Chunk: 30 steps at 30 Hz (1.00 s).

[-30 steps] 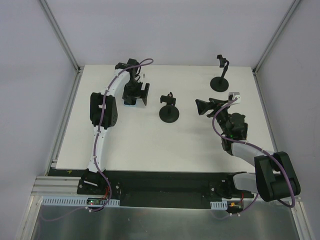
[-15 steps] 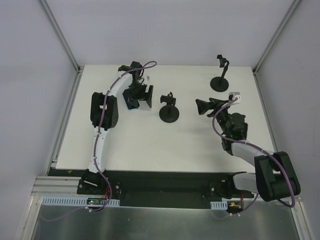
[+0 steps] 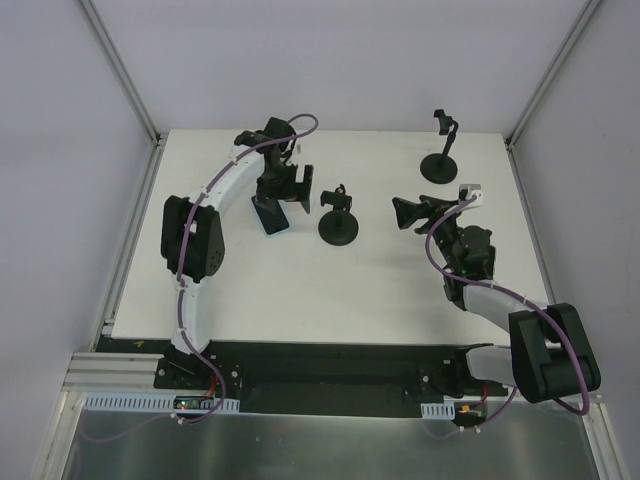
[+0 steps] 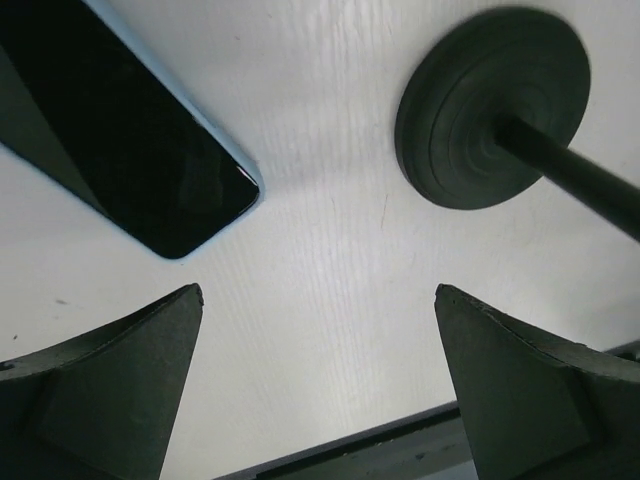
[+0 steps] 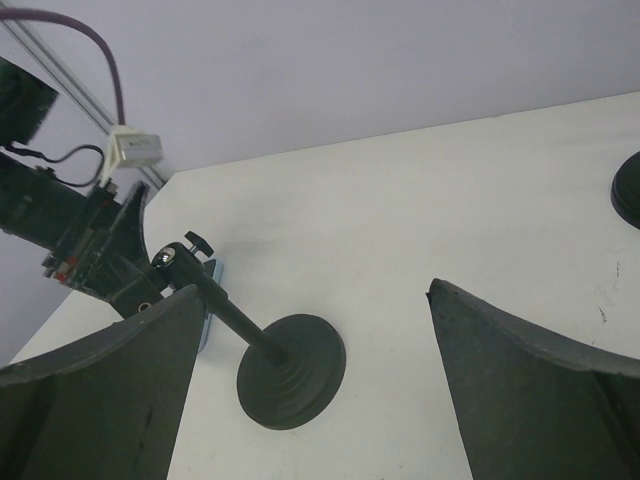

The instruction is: Place the phone on the phone stand

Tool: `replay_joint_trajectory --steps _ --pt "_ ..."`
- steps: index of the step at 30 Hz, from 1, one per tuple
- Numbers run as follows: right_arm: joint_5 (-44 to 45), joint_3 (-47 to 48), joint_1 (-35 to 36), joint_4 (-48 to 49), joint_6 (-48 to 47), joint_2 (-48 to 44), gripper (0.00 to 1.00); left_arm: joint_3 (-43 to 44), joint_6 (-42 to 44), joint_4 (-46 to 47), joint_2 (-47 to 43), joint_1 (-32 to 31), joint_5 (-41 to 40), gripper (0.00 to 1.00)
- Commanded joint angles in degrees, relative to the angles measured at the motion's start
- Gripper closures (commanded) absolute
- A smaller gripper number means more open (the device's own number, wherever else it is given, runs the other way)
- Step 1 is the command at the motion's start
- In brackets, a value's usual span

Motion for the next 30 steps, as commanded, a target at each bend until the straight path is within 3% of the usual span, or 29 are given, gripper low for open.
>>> replay_joint_trajectory --steps 1,7,10,19,30 --pt "-0.09 0.94 -0.49 4.77 0.75 -0.03 0.04 -0.31 -8.64 1.25 -5.56 1.04 -11.27 0.01" --pt "0.26 0.76 -0.76 4.86 1.02 -0.03 0.04 -0.05 -19.71 0.63 -4.42 5.61 -12.95 0.01" --pt "0.17 0.76 -0.84 4.95 1.19 -0.02 0.04 2.94 -24.64 -1.48 -2.05 5.79 -17.70 0.01" --pt "0.17 0.50 -1.55 5.04 1.28 -0.20 0.04 3.38 -36.67 -0.86 1.91 5.87 -20.79 0.01" --pt "-0.18 0.24 -1.90 5.39 1.63 -0.20 0.04 4.00 -40.03 -0.86 6.22 5.43 -17.71 0.01"
